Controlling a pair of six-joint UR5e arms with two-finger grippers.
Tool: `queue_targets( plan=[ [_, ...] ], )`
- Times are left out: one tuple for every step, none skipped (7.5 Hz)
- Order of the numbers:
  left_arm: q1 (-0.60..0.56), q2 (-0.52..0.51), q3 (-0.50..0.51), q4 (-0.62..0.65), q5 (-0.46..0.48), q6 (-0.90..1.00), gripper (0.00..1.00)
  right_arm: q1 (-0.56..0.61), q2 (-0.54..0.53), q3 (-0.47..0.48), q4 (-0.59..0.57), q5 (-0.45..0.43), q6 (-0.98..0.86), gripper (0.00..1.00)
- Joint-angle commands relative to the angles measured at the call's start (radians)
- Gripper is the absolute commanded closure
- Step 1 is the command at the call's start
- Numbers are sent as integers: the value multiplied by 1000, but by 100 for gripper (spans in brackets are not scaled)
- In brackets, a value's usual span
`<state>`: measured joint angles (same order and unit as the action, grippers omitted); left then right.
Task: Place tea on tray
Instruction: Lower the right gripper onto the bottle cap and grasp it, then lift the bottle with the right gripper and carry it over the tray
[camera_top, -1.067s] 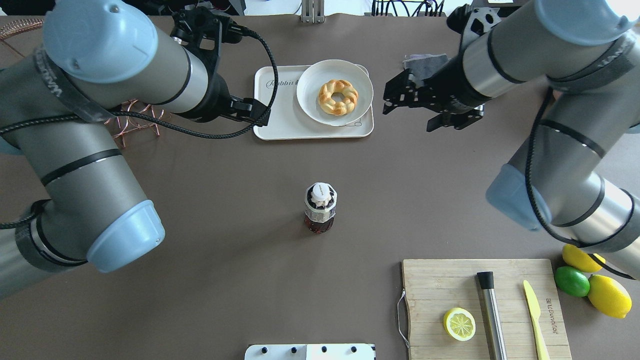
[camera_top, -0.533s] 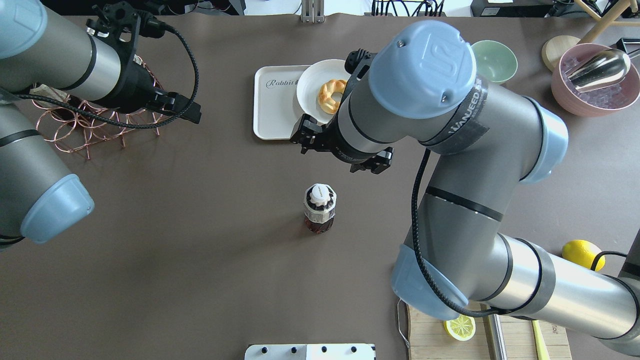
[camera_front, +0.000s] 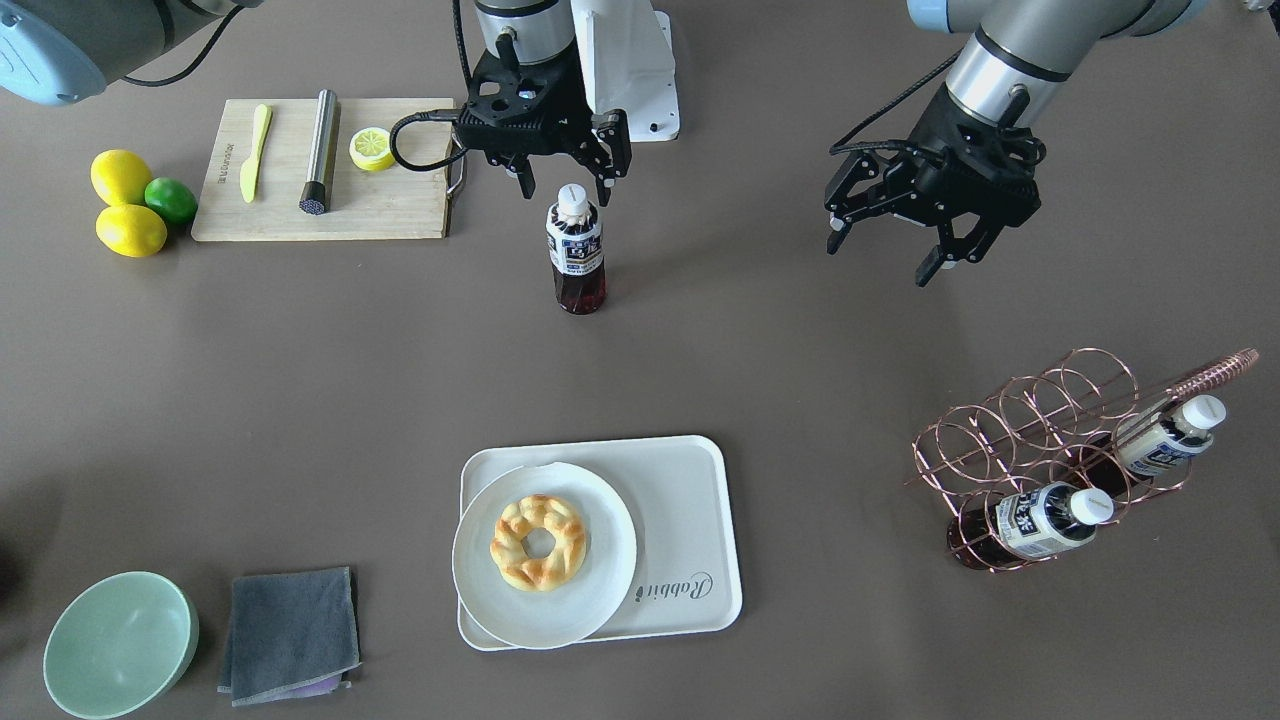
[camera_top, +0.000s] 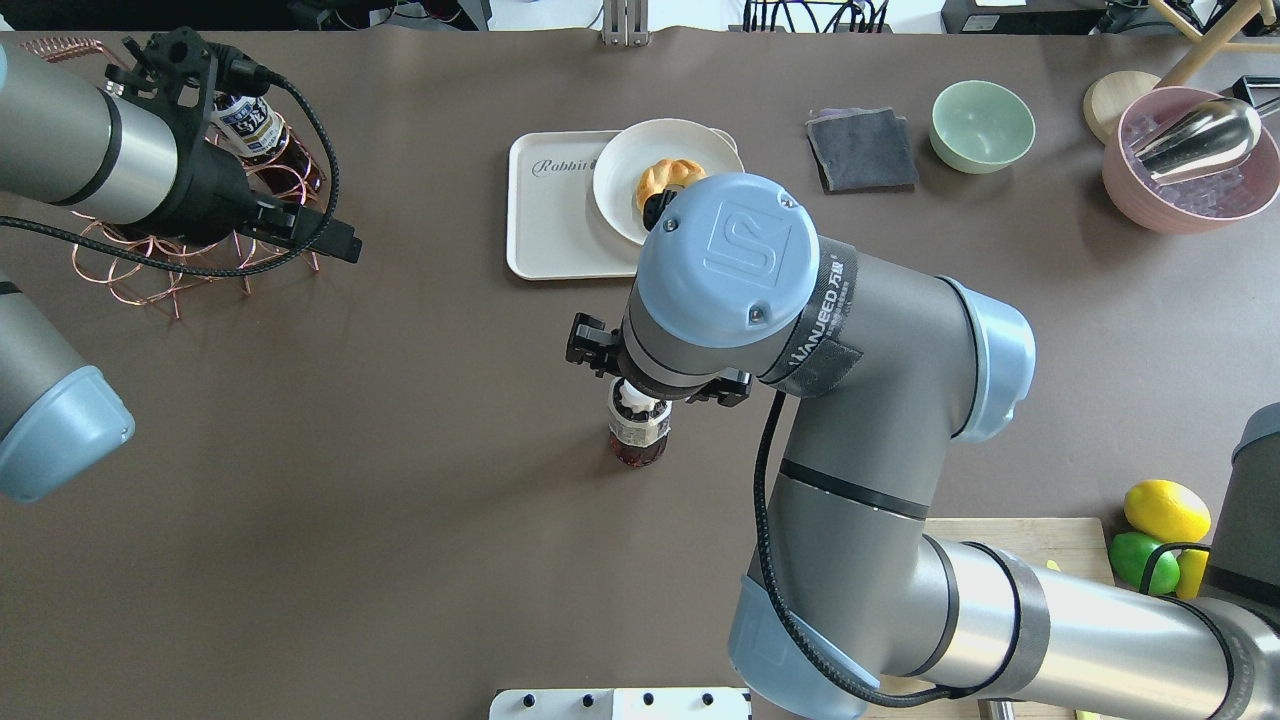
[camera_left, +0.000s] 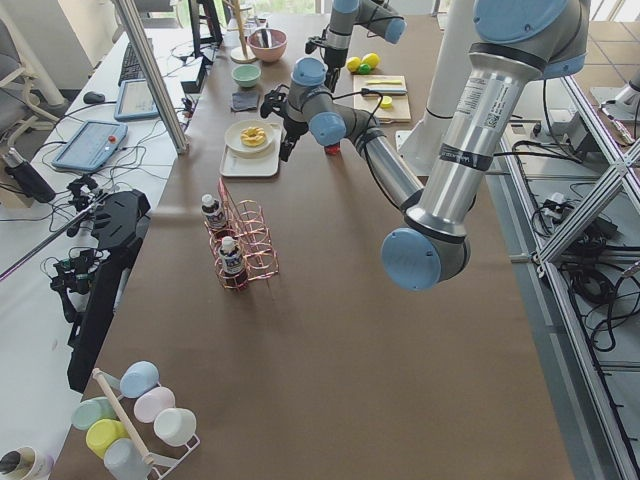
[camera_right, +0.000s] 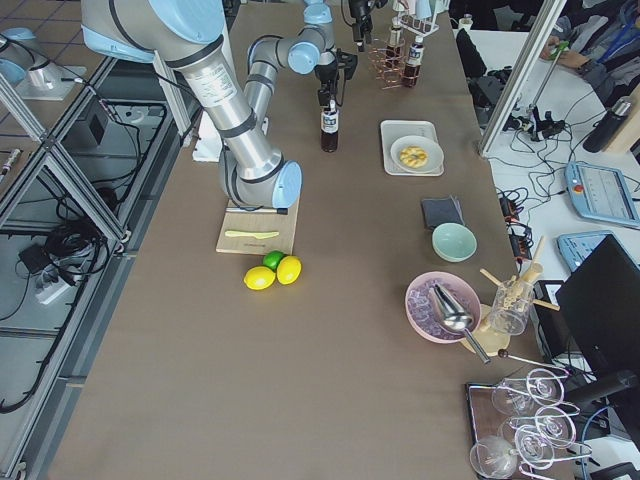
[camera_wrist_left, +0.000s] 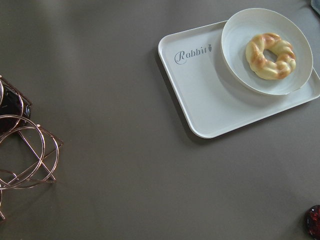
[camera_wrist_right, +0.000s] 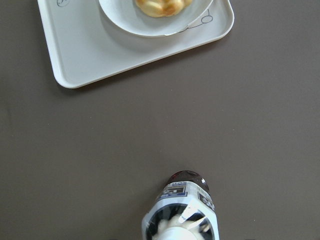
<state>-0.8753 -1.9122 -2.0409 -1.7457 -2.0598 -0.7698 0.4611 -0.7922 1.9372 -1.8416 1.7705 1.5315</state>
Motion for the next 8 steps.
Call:
queue_targets(
  plan=[
    [-1, 12, -19, -3, 1, -9, 3, -24, 10, -10, -21, -14, -7, 34],
    [-1, 12, -19, -3, 1, -11, 3, -24, 8, -10, -25, -14, -7, 59],
    [1, 15, -18, -3, 4, -22, 3, -24, 13, -10, -27, -16, -8, 99],
    [1, 25, -21, -5, 6, -22, 3, -12, 28, -9, -28, -13, -14, 100],
    [1, 27, -22, -5, 6, -22, 3, 8, 33, -7, -28, -8, -21, 100],
    [1, 28, -21, -8, 7, -22, 3, 43, 36, -7, -28, 7, -52, 100],
    [1, 27, -21, -8, 7, -22, 3, 68, 53, -27, -28, 9, -82, 100],
    [1, 27, -19, -8, 7, -22, 3, 108, 103, -82, -28, 13, -103, 100]
  ],
)
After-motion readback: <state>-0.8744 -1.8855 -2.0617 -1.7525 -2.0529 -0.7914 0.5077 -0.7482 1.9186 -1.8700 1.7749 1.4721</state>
